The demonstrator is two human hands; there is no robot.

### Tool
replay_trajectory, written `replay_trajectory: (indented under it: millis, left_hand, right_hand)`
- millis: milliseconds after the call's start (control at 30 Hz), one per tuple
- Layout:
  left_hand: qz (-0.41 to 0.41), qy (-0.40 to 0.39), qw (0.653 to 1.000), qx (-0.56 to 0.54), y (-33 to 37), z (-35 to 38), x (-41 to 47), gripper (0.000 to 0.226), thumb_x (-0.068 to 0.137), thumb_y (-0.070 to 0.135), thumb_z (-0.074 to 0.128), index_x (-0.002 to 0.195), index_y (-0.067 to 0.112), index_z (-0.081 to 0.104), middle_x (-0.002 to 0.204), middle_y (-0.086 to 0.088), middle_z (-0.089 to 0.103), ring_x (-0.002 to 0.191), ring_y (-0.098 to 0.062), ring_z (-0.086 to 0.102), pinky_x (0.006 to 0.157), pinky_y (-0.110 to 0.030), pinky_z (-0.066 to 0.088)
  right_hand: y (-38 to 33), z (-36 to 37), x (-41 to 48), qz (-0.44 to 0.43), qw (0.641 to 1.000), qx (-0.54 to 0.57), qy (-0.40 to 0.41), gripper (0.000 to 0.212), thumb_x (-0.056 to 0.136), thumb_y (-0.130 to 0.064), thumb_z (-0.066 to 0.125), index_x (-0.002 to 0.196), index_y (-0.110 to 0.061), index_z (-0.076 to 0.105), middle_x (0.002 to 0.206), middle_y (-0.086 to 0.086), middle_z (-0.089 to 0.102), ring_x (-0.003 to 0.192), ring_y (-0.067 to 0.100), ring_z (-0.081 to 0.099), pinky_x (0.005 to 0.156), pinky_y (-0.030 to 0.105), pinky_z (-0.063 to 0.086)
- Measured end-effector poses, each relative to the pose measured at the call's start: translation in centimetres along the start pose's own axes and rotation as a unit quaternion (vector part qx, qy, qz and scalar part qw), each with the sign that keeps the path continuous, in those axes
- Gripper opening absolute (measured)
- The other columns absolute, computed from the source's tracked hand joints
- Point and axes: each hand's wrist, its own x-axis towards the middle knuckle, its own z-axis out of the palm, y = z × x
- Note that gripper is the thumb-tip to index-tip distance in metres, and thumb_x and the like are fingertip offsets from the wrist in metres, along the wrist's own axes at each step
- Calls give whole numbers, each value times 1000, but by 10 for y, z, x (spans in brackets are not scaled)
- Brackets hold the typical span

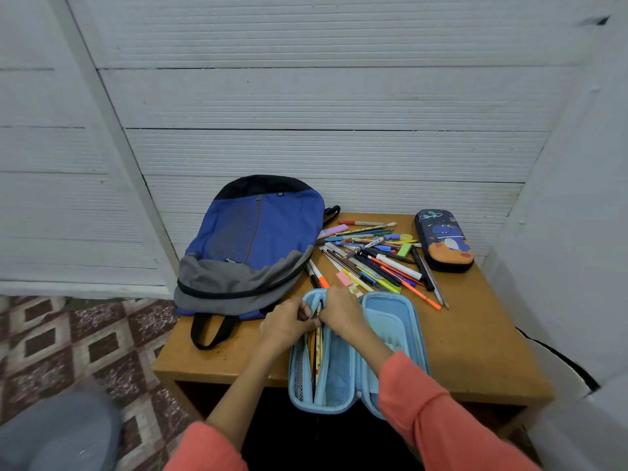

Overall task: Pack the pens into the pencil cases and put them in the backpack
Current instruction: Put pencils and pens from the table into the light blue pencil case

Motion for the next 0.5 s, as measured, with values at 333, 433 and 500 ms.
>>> replay_trajectory:
  millis: [333, 433, 500]
  left_hand:
    - [1, 5, 1000, -1, 0, 0, -1, 24, 81, 43, 73, 81, 30, 53, 90, 10, 62, 84, -10, 58, 71, -29, 43]
    - [4, 4, 1000, 1, 1, 0, -1, 24, 80, 44, 73, 82, 30, 54, 90, 10, 62, 85, -10, 58, 72, -30, 45]
    - [1, 11, 1000, 7, 3, 0, -2, 27, 79, 45, 74, 82, 29, 54, 88, 11, 62, 83, -9, 58, 68, -28, 42]
  right_hand:
    - [1, -8, 8, 12, 996, 25, -87, 19, 87, -15, 64, 84, -14, 46, 94, 13, 61, 71, 26, 62, 51, 30, 48]
    - [9, -12, 11, 41, 982, 135, -124, 12, 86, -17, 61, 86, -9, 51, 65, 11, 59, 35, 16, 52, 34, 22, 40]
    - [13, -16, 13, 77, 964, 221, -129, 13, 83, -16, 58, 75, -6, 53, 56, 9, 54, 34, 17, 50, 35, 20, 36]
